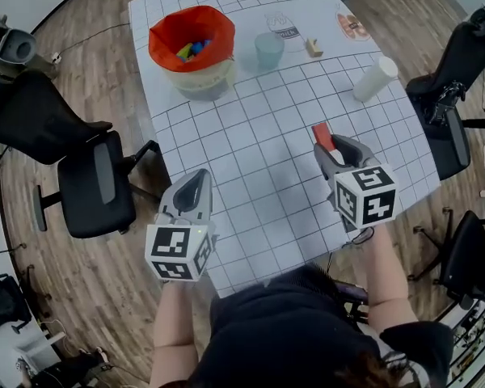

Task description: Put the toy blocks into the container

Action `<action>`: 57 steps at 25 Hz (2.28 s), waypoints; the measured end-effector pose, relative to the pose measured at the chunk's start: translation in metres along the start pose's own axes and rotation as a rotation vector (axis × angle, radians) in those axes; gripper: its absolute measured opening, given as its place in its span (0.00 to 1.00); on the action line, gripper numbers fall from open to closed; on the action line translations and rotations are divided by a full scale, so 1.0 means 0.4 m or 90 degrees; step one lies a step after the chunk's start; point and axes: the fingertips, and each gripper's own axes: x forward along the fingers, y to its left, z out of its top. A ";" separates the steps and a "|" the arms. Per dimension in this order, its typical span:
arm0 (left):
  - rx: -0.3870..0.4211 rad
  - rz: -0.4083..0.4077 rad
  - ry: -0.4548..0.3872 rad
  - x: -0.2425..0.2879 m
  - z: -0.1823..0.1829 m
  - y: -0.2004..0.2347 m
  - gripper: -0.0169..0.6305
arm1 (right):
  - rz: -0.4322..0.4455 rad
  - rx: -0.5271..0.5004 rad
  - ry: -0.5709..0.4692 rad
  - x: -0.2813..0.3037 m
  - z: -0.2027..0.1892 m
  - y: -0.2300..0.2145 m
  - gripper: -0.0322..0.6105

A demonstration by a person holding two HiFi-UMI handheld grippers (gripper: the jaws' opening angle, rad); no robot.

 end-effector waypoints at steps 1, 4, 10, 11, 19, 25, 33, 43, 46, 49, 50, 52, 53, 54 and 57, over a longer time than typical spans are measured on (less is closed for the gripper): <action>0.003 -0.003 -0.004 -0.005 0.009 0.012 0.07 | 0.008 -0.008 -0.002 0.003 0.016 0.026 0.30; 0.013 -0.010 -0.016 -0.022 0.039 0.053 0.07 | 0.030 -0.030 -0.012 0.016 0.072 0.102 0.30; 0.025 -0.011 -0.042 -0.053 0.094 0.139 0.07 | 0.073 -0.076 -0.036 0.052 0.190 0.247 0.30; 0.025 -0.009 -0.047 -0.057 0.103 0.155 0.07 | 0.079 -0.082 -0.041 0.058 0.209 0.267 0.30; 0.025 0.003 -0.082 -0.063 0.163 0.276 0.07 | 0.098 -0.131 -0.093 0.114 0.370 0.368 0.30; 0.037 -0.001 -0.094 -0.033 0.204 0.322 0.07 | 0.086 -0.167 -0.134 0.182 0.474 0.397 0.30; 0.026 -0.007 -0.106 0.020 0.235 0.385 0.07 | 0.071 -0.183 -0.143 0.309 0.548 0.397 0.30; 0.010 0.011 -0.104 0.057 0.231 0.439 0.07 | 0.045 -0.206 -0.180 0.413 0.594 0.379 0.31; 0.005 0.018 -0.098 0.061 0.221 0.448 0.07 | 0.013 -0.224 -0.215 0.427 0.614 0.370 0.39; 0.002 0.022 -0.095 0.059 0.218 0.452 0.07 | 0.012 -0.220 -0.216 0.429 0.609 0.371 0.43; 0.001 0.023 -0.095 0.056 0.217 0.454 0.07 | 0.017 -0.214 -0.211 0.429 0.603 0.373 0.42; -0.001 0.026 -0.095 0.050 0.216 0.458 0.07 | 0.023 -0.204 -0.205 0.425 0.591 0.375 0.40; -0.001 0.028 -0.096 0.046 0.216 0.459 0.07 | 0.023 -0.200 -0.203 0.420 0.587 0.374 0.38; 0.000 0.029 -0.096 0.042 0.217 0.458 0.07 | 0.023 -0.196 -0.203 0.413 0.582 0.373 0.37; 0.004 0.034 -0.099 0.022 0.220 0.453 0.07 | 0.023 -0.189 -0.199 0.387 0.568 0.374 0.36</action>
